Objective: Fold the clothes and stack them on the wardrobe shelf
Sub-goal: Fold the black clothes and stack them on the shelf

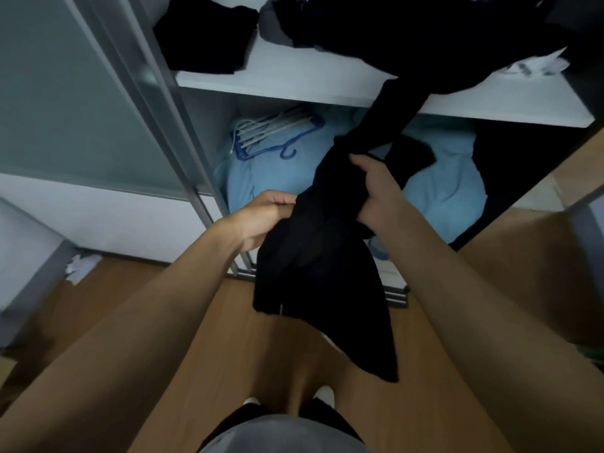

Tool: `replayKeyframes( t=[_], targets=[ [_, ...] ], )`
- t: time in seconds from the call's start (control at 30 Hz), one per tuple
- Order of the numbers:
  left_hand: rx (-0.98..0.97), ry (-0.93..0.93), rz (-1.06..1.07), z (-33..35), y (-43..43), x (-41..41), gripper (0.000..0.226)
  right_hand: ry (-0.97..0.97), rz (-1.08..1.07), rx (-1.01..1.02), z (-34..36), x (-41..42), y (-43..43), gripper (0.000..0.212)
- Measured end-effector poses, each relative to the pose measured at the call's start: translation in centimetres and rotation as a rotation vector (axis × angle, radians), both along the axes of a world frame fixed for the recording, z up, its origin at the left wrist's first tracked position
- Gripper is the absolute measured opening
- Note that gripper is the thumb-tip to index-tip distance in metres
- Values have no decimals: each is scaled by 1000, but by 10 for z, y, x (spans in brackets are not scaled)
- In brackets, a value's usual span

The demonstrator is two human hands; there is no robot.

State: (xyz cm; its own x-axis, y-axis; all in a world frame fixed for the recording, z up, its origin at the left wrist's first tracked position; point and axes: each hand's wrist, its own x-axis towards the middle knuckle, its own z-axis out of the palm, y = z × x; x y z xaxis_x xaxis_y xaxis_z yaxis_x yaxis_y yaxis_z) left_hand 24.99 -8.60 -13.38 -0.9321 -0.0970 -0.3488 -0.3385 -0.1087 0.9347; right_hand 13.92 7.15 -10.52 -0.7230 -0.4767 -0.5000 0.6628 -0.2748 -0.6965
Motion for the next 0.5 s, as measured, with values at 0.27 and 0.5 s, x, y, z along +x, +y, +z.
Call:
replayKeyframes(
  t=[0.27, 0.5],
  targets=[
    [26, -51, -33, 15, -15, 37, 26, 227, 506, 232, -79, 121, 29, 90],
    [-149, 34, -23, 12, -38, 79, 14, 157, -39, 484, -95, 196, -39, 31]
  ],
)
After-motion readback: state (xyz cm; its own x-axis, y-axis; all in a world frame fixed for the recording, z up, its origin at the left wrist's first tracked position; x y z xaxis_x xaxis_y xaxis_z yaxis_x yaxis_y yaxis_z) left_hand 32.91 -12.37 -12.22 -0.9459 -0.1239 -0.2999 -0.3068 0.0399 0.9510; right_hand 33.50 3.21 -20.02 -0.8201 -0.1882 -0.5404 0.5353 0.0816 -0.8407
